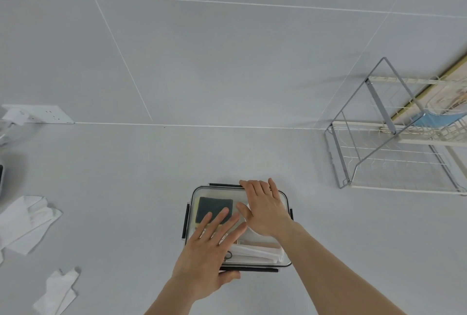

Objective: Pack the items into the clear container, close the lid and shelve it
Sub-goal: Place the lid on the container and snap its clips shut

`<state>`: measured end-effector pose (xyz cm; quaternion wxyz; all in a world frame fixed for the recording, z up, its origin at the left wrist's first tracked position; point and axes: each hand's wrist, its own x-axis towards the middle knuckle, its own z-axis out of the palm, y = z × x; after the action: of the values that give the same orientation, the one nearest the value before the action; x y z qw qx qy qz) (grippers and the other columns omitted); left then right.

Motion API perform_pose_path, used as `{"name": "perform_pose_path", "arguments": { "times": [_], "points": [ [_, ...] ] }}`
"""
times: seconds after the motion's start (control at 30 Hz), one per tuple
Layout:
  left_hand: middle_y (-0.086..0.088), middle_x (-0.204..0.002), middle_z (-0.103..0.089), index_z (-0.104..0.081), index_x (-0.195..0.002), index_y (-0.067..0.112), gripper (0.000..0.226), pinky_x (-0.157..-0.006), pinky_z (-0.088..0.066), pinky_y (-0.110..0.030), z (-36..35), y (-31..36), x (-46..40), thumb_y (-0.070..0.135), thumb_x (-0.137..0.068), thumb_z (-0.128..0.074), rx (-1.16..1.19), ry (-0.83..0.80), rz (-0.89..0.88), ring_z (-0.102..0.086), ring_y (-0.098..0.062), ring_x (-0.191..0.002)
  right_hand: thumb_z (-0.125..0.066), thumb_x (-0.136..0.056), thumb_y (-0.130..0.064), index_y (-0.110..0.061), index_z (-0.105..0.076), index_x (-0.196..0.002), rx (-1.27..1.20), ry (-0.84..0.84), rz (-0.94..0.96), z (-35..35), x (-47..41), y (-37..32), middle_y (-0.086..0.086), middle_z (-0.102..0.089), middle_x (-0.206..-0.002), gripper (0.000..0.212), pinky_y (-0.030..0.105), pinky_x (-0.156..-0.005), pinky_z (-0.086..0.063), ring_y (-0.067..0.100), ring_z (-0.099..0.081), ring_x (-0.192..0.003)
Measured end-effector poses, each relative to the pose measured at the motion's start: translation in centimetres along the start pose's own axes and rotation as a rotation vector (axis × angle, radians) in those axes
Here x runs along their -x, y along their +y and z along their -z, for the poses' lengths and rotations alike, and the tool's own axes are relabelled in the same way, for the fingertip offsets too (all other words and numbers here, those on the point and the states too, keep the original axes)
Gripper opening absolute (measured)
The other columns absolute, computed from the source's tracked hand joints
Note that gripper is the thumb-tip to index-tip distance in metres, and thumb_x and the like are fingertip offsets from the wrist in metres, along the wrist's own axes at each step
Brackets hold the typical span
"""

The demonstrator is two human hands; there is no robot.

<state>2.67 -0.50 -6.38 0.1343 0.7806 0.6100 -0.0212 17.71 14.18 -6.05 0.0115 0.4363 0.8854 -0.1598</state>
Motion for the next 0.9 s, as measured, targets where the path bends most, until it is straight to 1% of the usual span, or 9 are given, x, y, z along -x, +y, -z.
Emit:
{"name": "perform_pose_path", "arguments": {
  "times": [0.1,0.2,0.33,0.4,0.5,0.6,0.7,0.8,0.9],
  "points": [
    [0.016,-0.165,-0.004,-0.008,-0.156,0.038,0.097,-0.118,-0.002,-0.043,0.5,0.1,0.2,0.080,-0.075,-0.044,0.105,0.030,0.006,0.004,-0.014,-0.152,-0.034,-0.100,-0.050,-0.019,-0.016,-0.158,-0.025,-0.044,-0.012,0.3,0.1,0.1,0.002,-0.027,-0.161,0.068,0.049,-0.124,0.004,0.027,-0.010,-0.152],
    [0.027,-0.161,-0.004,-0.017,-0.152,0.044,0.086,-0.121,0.005,-0.035,1.4,0.0,0.3,0.078,-0.079,-0.045,0.279,0.105,-0.014,0.012,-0.002,-0.149,-0.029,-0.095,-0.059,-0.019,-0.020,-0.158,-0.030,0.063,-0.058,0.0,1.5,0.5,0.001,-0.021,-0.165,0.075,0.047,-0.124,0.005,0.025,-0.002,-0.154],
    [0.031,-0.146,-0.040,-0.048,-0.135,0.043,0.057,-0.120,-0.015,-0.028,2.1,0.0,-0.2,0.068,-0.083,-0.051,0.428,0.280,0.060,-0.020,0.007,-0.144,-0.031,-0.094,-0.062,-0.020,-0.020,-0.158,-0.049,0.126,-0.102,-0.6,4.3,1.7,-0.004,-0.013,-0.166,0.078,0.039,-0.122,0.005,0.019,-0.001,-0.154],
    [0.027,-0.133,-0.053,-0.053,-0.125,0.042,0.043,-0.111,-0.033,-0.030,2.5,-0.5,-1.2,0.058,-0.086,-0.053,0.439,0.392,0.167,-0.041,0.000,-0.133,-0.032,-0.094,-0.063,-0.020,-0.016,-0.159,-0.040,0.131,-0.113,-0.3,4.8,2.1,-0.006,-0.006,-0.166,0.079,0.038,-0.123,0.003,0.018,0.002,-0.154],
    [0.017,-0.131,-0.056,-0.052,-0.126,0.037,0.038,-0.107,-0.038,-0.031,3.7,-2.0,-3.6,0.046,-0.089,-0.054,0.391,0.446,0.323,-0.048,-0.012,-0.126,-0.033,-0.093,-0.066,-0.023,-0.006,-0.159,-0.082,0.123,-0.223,0.0,4.6,1.9,-0.001,-0.004,-0.168,0.084,0.039,-0.125,0.002,0.020,0.002,-0.154],
    [0.011,-0.139,-0.053,-0.047,-0.137,0.034,0.044,-0.111,-0.034,-0.036,5.5,-3.1,-6.9,0.050,-0.095,-0.043,0.389,0.345,0.465,-0.042,-0.016,-0.133,-0.043,-0.093,-0.064,-0.022,-0.014,-0.158,-0.210,0.128,-0.395,0.4,4.2,1.7,0.004,-0.024,-0.163,0.083,0.040,-0.124,-0.013,0.025,-0.020,-0.150],
    [0.005,-0.131,-0.060,-0.050,-0.133,0.034,0.046,-0.103,-0.042,-0.040,6.2,-4.4,-9.9,0.054,-0.096,-0.030,0.367,0.039,0.542,-0.053,-0.020,-0.120,-0.053,-0.092,-0.058,-0.020,-0.028,-0.153,-0.288,0.127,-0.426,1.1,3.5,1.9,0.000,-0.042,-0.149,0.076,0.036,-0.114,-0.033,0.023,-0.043,-0.134],
    [0.009,-0.110,-0.066,-0.061,-0.114,0.034,0.043,-0.091,-0.050,-0.040,5.6,-5.7,-11.8,0.058,-0.092,-0.034,0.416,-0.148,0.544,-0.061,-0.016,-0.096,-0.059,-0.092,-0.052,-0.020,-0.035,-0.151,-0.412,0.106,-0.482,1.5,2.8,2.6,-0.001,-0.045,-0.144,0.071,0.036,-0.107,-0.042,0.023,-0.049,-0.130],
    [0.015,-0.106,-0.065,-0.059,-0.108,0.037,0.032,-0.087,-0.050,-0.037,5.3,-6.6,-12.4,0.059,-0.090,-0.044,0.528,-0.200,0.528,-0.060,-0.012,-0.095,-0.058,-0.096,-0.045,-0.018,-0.046,-0.144,-0.552,0.108,-0.549,1.3,2.0,2.9,0.001,-0.050,-0.138,0.056,0.032,-0.103,-0.043,0.020,-0.052,-0.127]
  ]
}}
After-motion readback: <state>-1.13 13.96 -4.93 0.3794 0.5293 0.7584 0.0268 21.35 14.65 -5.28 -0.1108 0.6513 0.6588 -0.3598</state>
